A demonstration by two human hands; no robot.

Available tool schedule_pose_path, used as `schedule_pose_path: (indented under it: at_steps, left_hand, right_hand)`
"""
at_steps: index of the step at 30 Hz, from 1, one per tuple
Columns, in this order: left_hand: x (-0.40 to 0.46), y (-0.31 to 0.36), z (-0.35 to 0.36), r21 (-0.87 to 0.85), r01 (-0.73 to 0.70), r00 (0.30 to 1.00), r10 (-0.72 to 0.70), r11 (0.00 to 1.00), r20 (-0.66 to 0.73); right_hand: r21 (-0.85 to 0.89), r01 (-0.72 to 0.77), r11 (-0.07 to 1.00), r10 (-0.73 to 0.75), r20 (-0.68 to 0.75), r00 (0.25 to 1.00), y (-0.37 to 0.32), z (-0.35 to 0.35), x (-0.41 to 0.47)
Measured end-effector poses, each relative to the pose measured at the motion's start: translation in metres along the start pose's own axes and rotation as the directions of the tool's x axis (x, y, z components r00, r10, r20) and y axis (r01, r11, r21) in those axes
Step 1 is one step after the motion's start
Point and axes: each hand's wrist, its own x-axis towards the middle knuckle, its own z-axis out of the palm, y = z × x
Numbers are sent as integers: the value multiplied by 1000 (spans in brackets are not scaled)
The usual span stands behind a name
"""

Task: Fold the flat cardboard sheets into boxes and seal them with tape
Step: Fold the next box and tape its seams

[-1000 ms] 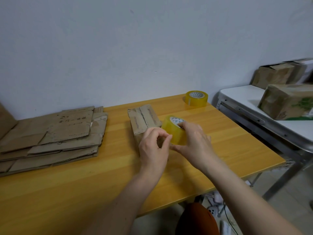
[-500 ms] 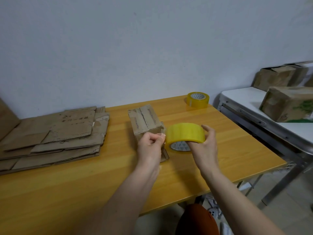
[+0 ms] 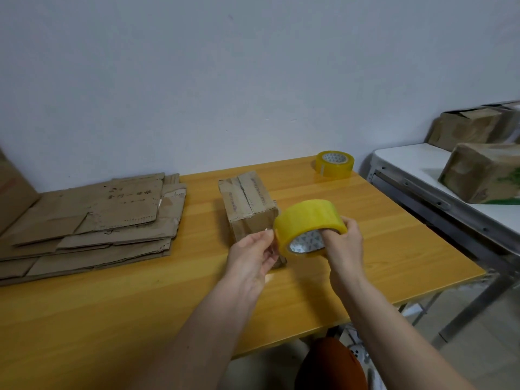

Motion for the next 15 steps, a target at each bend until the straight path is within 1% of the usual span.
schedule_pose_path:
  at_steps: [3,6,7,9,10,11,12,13,15]
  left_hand:
    - [3,3,-5,29,-22,999,23,999,-33]
    - [4,4,-8,29,-53,998,54,998,-40]
    - [4,4,-7,28,-67,997,68,997,-34]
    - [3,5,-7,39,-94,995,96,995,-29]
    - [2,5,-8,53,-105,994,107,993,-32]
    - [2,5,-9,85,-119,992,123,989,-41]
    - [3,4,-12,156,-144,986,155,977,-63]
    - [3,4,-15,250,-171,975,200,953,-95]
    - [5,8,-26,378,-205,941,288,903,-176]
  right_hand:
    - [31,-73,997,72,36,997,6,3,-2]
    - [89,-68,994,67,20,998,11,6,-6]
    - [141,-82,987,76,47,996,12,9,-8]
    - [292,-189,937,155,138,978,16,17,-13]
    - [330,-243,912,190,183,965,18,20,-15]
    - [326,-261,909,200,210,957,19,20,-15]
    - [282,-234,930,178,212,961,19,20,-12]
    - [223,-162,961,119,192,974,19,17,-8]
    - [55,47,997,-53,126,991,15,7,5]
